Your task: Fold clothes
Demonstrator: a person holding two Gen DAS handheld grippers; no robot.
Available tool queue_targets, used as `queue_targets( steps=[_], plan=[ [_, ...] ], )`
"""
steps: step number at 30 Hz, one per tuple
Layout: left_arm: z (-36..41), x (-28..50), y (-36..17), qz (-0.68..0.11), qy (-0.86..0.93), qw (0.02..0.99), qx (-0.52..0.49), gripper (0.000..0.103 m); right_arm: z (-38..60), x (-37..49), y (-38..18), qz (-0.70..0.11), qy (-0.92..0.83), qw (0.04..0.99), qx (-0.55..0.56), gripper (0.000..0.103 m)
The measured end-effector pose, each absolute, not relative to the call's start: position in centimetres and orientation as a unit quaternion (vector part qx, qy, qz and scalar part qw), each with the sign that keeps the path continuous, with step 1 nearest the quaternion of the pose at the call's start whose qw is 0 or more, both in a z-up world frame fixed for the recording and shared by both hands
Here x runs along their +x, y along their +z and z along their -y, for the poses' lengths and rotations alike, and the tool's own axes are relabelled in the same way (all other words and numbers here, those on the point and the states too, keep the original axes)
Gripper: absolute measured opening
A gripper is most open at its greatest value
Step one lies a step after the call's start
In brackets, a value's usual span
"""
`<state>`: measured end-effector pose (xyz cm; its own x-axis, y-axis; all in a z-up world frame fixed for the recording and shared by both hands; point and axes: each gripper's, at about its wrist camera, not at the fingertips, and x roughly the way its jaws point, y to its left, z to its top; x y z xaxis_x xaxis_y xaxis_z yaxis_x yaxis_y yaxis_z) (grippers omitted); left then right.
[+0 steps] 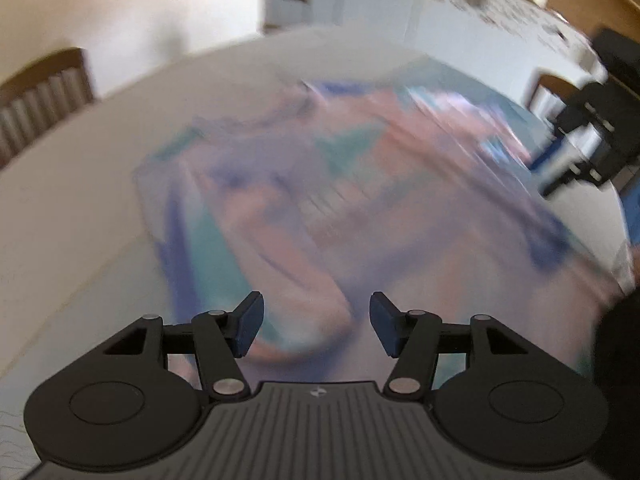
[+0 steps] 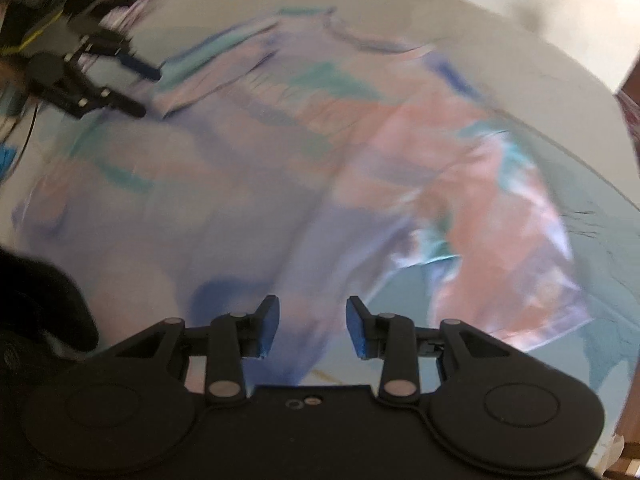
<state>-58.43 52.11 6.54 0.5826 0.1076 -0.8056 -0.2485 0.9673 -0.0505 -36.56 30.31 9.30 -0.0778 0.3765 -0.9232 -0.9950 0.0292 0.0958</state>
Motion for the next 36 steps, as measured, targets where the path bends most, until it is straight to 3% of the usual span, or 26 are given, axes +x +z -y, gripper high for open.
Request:
queue_targets(
  steps=[6,10,17,20,22,24,26,36],
  plan=[
    [-55.6,-54.1,6.5,-0.436,0.239,0.866,-0.047,0.057,-34.2,-37.0,10.6,-0.398,0.608,0.582,-0.364,0.103],
    [-59.6,-52.6,5.7,-0.433,0.295,0.848,-0.076,0.056,-38.2,-38.6,10.8,-0.38,0.622,0.576,-0.371,0.103],
    [-60.6,-50.7,4.6,-0.428,0.235,0.87,-0.065,0.055,-46.2,-40.4,10.4,-0.371,0.622,0.585,-0.365,0.103],
    [-61.5,-50.1,3.7,-0.441,0.23,0.864,-0.079,0.034,-48.6,-40.4,9.8,-0.389,0.611,0.592,-0.353,0.103],
    [-62.1,-50.2,3.3,-0.441,0.231,0.862,-0.093,0.03,-49.6,-40.6,9.6,-0.397,0.606,0.595,-0.347,0.103],
    [-62.4,-50.9,3.3,-0.432,0.234,0.864,-0.111,0.014,-50.5,-40.8,9.2,-0.405,0.603,0.595,-0.344,0.103],
    [-63.0,-51.8,3.4,-0.416,0.243,0.867,-0.13,0.007,-51.4,-41.0,8.8,-0.413,0.6,0.594,-0.341,0.103],
    [-65.9,-57.5,4.2,-0.362,0.313,0.861,-0.174,0.005,-54.7,-41.8,6.9,-0.434,0.585,0.602,-0.328,0.103]
  ],
)
